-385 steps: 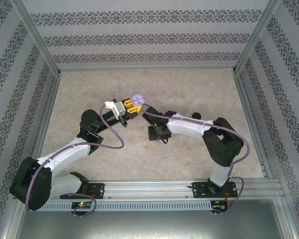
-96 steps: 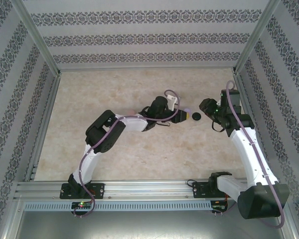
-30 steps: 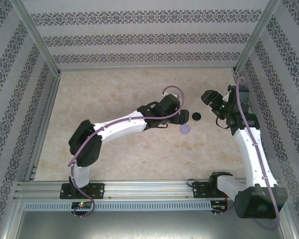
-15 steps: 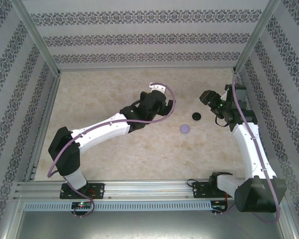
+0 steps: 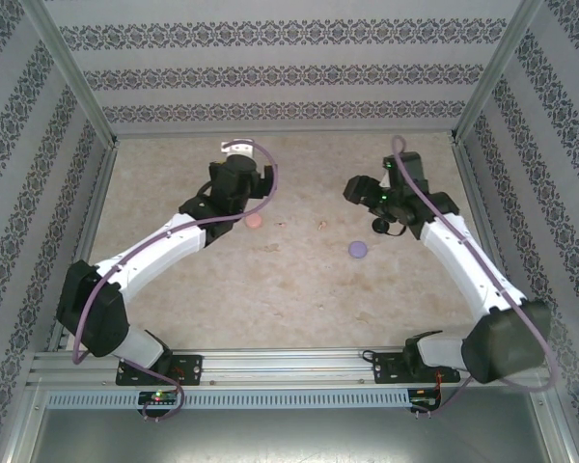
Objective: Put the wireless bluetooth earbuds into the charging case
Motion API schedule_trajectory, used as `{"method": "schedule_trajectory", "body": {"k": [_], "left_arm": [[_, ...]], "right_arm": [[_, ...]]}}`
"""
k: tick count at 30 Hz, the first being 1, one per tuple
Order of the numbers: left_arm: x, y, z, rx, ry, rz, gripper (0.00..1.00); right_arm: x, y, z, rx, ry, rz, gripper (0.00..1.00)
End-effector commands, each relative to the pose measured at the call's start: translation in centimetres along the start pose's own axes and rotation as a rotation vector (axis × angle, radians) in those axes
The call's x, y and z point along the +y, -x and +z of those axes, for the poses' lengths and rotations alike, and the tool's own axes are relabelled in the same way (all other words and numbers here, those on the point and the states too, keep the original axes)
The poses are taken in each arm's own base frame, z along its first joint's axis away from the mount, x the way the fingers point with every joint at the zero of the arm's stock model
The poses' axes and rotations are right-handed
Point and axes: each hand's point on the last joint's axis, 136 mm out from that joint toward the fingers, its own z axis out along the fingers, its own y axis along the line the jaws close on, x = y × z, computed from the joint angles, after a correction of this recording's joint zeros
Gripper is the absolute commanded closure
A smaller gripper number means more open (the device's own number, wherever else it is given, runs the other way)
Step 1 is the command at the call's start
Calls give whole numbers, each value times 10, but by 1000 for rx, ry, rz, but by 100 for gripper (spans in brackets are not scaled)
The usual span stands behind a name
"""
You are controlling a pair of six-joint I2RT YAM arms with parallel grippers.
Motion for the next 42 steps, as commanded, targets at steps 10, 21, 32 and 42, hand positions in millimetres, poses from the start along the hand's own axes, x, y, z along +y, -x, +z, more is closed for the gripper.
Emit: {"method": "schedule_trajectory", "body": {"k": [10, 21, 32, 42], "left_arm": [[113, -17, -13, -24, 103, -432, 1], [169, -28, -29, -13, 240, -566, 1], [174, -20, -30, -35, 232, -588, 1], [173, -17, -23, -40, 221, -581, 1]], "right_arm": [[103, -37, 86, 161, -15, -219, 25], [154, -89, 188, 361, 31, -356, 26], [171, -109, 255, 438, 80, -351, 29], [166, -131, 278, 503, 101, -328, 31]]}}
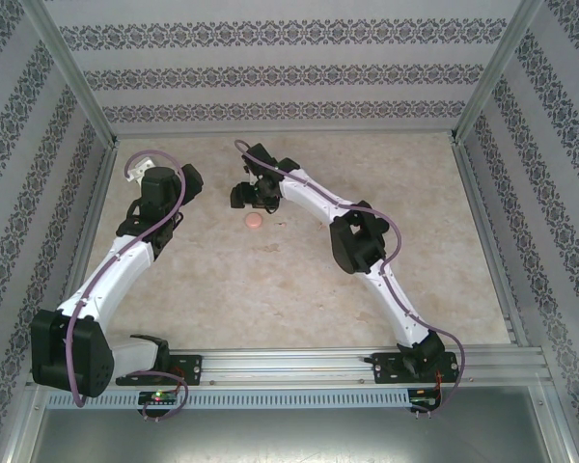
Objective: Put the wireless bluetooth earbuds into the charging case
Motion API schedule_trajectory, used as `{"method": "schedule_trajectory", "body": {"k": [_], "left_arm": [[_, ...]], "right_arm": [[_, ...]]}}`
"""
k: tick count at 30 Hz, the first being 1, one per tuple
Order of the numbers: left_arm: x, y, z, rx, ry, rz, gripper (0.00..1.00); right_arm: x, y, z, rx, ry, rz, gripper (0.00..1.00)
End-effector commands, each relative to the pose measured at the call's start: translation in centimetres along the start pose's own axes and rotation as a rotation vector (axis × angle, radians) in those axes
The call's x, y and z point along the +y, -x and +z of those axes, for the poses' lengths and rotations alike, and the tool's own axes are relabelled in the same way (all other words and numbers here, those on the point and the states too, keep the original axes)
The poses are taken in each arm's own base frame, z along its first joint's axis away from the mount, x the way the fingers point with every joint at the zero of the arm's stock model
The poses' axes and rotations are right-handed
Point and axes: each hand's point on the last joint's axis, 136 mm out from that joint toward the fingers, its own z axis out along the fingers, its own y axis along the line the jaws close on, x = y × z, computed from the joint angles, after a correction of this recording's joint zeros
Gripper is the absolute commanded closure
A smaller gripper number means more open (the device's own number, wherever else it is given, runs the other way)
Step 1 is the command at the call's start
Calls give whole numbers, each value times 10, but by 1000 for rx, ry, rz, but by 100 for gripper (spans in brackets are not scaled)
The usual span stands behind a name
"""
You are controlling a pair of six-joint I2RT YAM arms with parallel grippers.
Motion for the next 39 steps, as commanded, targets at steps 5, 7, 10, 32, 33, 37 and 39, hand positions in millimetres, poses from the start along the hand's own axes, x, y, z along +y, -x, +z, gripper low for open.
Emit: {"method": "schedule_trajectory", "body": {"k": [5, 7, 10, 32, 33, 37, 39], "left_arm": [[-9, 12, 7, -18, -28, -30, 1], [-8, 8, 10, -10, -25, -32, 1], [-9, 6, 12, -4, -30, -33, 1], [-5, 33, 2, -51, -16, -25, 1], [-6, 34, 1, -52, -19, -23, 1], [-6, 34, 1, -49, -21, -24, 1], [-7, 34, 0, -46, -23, -22, 1]], "right_arm": [[21, -28, -2, 82, 62, -26, 35], [29, -38, -11, 90, 70, -39, 35], [43, -55, -26, 101, 91, -58, 36], [32, -40, -46, 36, 61, -95, 32], [32, -38, -41, 43, 66, -93, 32], [31, -39, -20, 75, 83, -77, 33], [32, -42, -13, 89, 95, -66, 33]]}}
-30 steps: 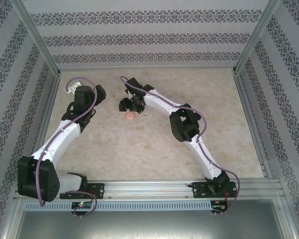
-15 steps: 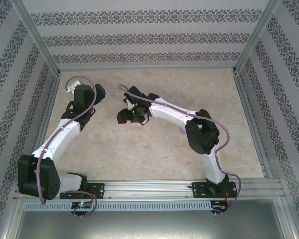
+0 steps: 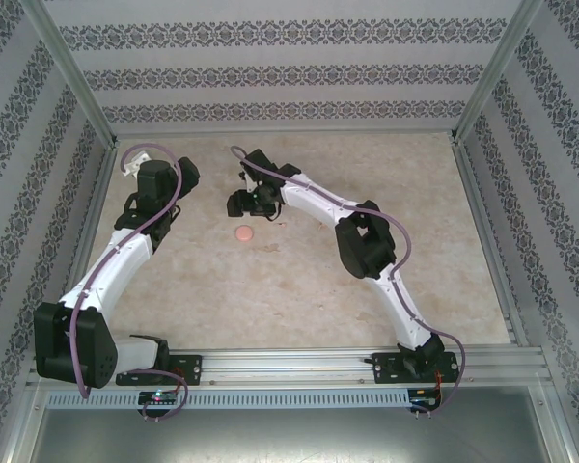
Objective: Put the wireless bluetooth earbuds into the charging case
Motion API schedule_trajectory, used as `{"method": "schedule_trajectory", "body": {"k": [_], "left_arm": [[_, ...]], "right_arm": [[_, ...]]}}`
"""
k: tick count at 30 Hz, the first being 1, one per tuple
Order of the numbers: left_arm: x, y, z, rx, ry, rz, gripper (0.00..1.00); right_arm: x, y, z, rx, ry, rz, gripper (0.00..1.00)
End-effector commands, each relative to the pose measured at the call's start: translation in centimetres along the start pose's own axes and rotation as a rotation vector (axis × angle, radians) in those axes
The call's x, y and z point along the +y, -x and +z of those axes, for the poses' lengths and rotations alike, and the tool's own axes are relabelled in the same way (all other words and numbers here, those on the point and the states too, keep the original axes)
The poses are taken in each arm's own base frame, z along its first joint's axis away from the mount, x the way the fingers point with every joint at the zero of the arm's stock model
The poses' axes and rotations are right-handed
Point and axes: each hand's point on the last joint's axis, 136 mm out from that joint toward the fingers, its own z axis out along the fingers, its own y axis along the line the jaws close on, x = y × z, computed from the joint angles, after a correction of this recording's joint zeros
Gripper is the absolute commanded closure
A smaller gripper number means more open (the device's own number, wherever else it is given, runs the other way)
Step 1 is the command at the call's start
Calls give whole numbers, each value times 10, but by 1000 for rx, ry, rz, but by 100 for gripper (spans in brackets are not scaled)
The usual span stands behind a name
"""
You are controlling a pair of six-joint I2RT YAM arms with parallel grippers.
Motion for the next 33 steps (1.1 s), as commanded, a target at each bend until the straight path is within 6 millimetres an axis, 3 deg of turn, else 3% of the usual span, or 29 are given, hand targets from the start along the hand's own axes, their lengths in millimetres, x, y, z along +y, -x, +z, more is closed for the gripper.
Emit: {"method": "schedule_trajectory", "body": {"k": [1, 7, 16, 21, 26, 33], "left_arm": [[-6, 19, -9, -32, -19, 0, 1], [-8, 18, -8, -28, -25, -1, 1], [-8, 16, -8, -20, -34, -14, 1], [-8, 17, -9, -24, -37, -13, 1], [-9, 28, -13, -45, -42, -6, 1], [-4, 49, -20, -85, -32, -33, 1]], "right_arm": [[8, -10, 7, 52, 34, -1, 34], [17, -27, 11, 80, 38, -16, 34], [22, -49, 3, 104, 17, -35, 35], [17, -44, -15, 46, -65, -73, 28], [15, -47, -22, 46, -179, -216, 21], [15, -49, -14, 59, -266, -266, 20]]}}
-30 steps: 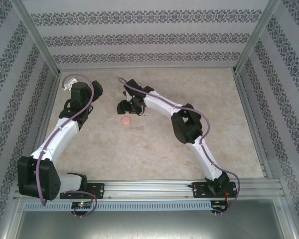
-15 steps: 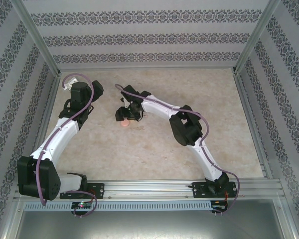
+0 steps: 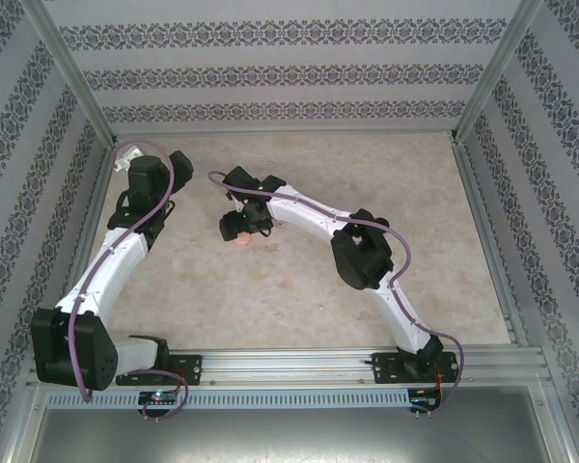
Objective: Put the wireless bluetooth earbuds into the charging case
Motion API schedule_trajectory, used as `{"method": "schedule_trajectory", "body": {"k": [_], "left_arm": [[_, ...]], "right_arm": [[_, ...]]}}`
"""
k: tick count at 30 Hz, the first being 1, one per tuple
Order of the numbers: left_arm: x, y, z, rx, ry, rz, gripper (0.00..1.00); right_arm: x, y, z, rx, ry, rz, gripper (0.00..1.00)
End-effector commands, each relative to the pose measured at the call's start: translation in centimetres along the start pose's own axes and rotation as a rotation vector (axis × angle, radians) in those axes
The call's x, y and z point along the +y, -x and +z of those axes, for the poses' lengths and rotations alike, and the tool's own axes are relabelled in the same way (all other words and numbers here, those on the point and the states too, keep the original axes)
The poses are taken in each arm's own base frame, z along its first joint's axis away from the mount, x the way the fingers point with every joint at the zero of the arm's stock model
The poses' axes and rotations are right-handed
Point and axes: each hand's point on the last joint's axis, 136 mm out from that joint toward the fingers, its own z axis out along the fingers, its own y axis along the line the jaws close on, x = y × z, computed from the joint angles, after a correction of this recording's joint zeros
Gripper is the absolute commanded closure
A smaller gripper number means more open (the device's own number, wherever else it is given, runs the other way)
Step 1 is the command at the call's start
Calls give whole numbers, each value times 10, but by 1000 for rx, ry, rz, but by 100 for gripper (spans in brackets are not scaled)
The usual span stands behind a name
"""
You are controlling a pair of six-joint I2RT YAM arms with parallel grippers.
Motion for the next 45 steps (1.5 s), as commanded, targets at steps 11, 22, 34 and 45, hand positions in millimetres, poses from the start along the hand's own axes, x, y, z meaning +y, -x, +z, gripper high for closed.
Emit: {"method": "schedule_trajectory", "body": {"k": [11, 22, 34, 45], "left_arm": [[1, 44, -22, -84, -15, -43, 1], [3, 39, -20, -76, -20, -58, 1], [5, 32, -16, -58, -19, -73, 1], [13, 21, -13, -30, 1, -124, 1]], "right_arm": [[-15, -3, 23, 53, -188, -141, 19], [-20, -11, 43, 90, -217, -161, 26], [-19, -17, 54, 113, -233, -185, 30], [-20, -26, 58, 132, -272, -148, 42]]}}
